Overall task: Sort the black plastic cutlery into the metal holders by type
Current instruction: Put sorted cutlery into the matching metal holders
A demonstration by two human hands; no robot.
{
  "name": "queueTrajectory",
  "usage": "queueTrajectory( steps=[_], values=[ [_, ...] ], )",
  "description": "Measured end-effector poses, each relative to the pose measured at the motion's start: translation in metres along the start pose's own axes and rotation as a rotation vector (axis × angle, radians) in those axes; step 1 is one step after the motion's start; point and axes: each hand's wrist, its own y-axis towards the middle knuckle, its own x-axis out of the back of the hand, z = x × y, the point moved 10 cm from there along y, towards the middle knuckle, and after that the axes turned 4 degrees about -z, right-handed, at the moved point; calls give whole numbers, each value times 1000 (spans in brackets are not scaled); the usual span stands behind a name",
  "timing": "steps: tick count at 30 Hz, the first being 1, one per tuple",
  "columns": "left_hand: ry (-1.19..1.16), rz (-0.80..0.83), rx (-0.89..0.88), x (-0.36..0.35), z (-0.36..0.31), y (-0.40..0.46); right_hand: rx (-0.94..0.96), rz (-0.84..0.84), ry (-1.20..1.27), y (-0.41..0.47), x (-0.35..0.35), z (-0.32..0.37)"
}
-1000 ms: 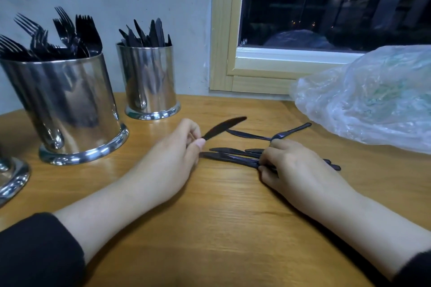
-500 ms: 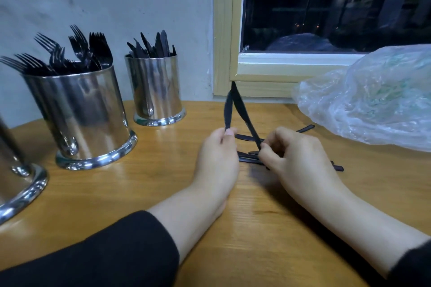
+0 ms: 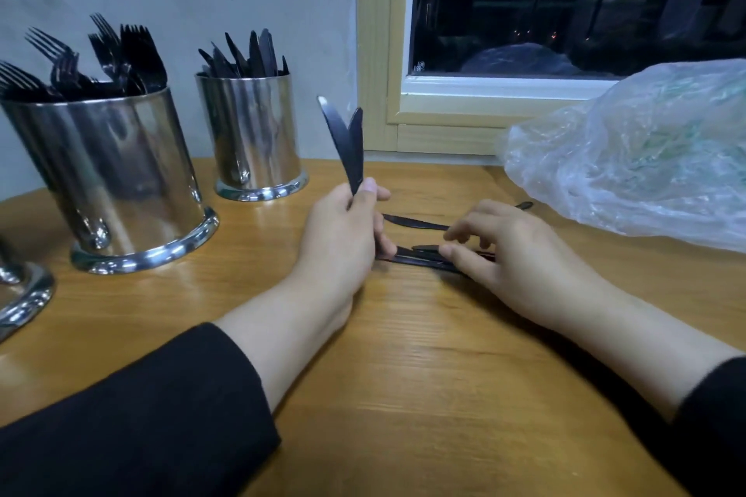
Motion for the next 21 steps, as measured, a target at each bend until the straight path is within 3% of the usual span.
queueTrajectory(
  steps=[3,15,21],
  values=[
    [44,-7,38,9,3,3,5,160,-69,-4,-24,-8],
    [31,31,69,3,6,3,58,89,-146,2,-27,9],
    [34,53,61,3,2,0,-18,31,-145,1,-20,4]
  ],
)
